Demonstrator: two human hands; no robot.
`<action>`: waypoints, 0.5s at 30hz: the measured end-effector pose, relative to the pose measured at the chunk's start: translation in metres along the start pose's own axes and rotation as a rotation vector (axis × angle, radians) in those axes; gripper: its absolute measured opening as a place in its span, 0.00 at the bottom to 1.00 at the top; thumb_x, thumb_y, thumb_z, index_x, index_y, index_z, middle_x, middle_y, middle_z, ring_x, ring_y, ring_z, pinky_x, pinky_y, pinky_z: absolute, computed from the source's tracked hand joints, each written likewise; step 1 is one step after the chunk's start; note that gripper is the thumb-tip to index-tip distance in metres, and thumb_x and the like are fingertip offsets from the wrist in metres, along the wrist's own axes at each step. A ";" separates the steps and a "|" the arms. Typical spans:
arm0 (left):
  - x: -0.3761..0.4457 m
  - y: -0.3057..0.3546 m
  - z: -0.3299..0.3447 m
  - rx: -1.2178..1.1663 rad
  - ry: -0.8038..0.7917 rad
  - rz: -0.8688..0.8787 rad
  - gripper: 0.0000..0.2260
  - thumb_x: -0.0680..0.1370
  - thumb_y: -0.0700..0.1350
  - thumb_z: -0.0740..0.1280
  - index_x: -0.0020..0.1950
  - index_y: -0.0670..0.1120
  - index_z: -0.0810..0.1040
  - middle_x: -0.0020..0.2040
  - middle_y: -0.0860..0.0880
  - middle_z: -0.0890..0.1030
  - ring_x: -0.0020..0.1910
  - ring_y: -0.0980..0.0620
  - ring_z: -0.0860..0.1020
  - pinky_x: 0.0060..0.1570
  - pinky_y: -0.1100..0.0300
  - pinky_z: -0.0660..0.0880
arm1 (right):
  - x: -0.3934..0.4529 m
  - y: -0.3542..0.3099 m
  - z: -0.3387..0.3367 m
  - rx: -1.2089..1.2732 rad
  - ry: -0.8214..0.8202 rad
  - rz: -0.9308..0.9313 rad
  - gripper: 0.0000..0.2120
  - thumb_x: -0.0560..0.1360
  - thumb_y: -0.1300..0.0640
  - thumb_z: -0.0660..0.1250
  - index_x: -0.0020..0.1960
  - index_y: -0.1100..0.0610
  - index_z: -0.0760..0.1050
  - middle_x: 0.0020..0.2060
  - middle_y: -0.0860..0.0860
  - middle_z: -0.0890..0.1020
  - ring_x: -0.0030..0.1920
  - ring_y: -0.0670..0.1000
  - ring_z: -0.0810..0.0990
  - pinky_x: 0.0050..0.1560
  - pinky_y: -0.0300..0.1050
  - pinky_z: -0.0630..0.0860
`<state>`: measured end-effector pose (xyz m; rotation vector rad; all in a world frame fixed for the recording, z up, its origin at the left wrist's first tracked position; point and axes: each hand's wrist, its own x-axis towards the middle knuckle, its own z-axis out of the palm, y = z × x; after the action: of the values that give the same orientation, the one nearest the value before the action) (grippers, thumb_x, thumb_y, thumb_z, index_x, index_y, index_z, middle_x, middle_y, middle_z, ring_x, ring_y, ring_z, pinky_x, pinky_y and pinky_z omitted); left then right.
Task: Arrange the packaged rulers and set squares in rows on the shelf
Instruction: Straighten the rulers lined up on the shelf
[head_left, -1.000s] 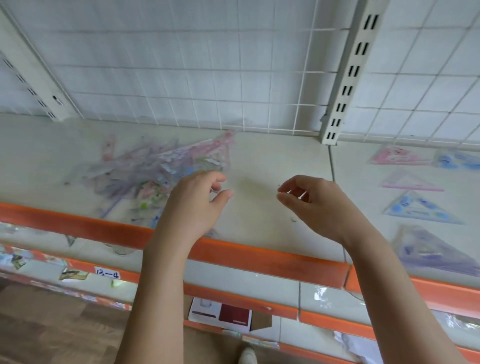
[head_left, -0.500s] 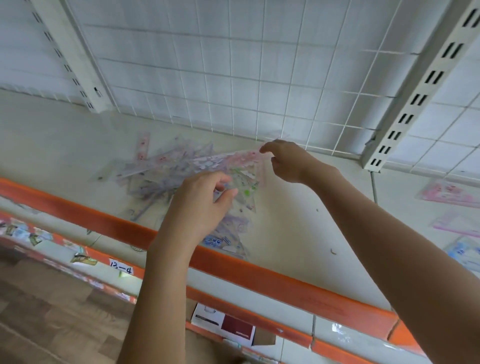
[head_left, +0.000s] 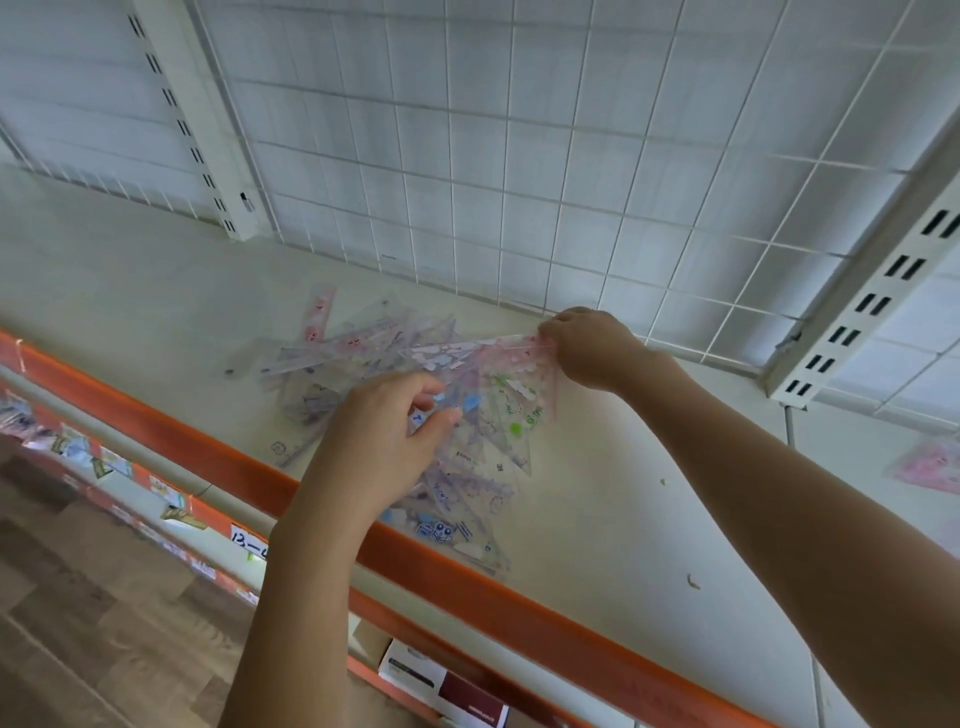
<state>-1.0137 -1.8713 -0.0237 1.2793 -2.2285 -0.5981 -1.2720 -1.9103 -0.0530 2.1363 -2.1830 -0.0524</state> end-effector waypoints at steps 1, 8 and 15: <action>0.001 0.000 0.000 -0.003 0.003 -0.004 0.15 0.76 0.50 0.67 0.61 0.48 0.77 0.54 0.52 0.80 0.51 0.55 0.76 0.50 0.63 0.69 | 0.000 -0.001 0.001 0.029 -0.003 0.001 0.16 0.76 0.65 0.56 0.61 0.58 0.73 0.58 0.54 0.78 0.60 0.56 0.74 0.57 0.48 0.72; 0.010 0.001 0.004 -0.015 0.011 -0.005 0.15 0.76 0.51 0.67 0.61 0.48 0.77 0.52 0.53 0.79 0.51 0.55 0.77 0.50 0.62 0.70 | -0.020 -0.014 0.003 0.285 0.008 -0.056 0.15 0.80 0.62 0.54 0.63 0.60 0.73 0.59 0.56 0.78 0.60 0.57 0.75 0.59 0.49 0.71; 0.010 0.001 0.002 -0.031 0.016 0.022 0.14 0.76 0.50 0.67 0.60 0.47 0.78 0.52 0.51 0.80 0.51 0.54 0.77 0.52 0.60 0.72 | -0.036 -0.026 0.002 0.288 0.037 -0.089 0.18 0.80 0.57 0.56 0.69 0.58 0.67 0.64 0.55 0.75 0.65 0.57 0.71 0.64 0.47 0.64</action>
<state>-1.0197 -1.8797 -0.0224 1.2388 -2.2090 -0.6095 -1.2451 -1.8747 -0.0587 2.3572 -2.1886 0.3121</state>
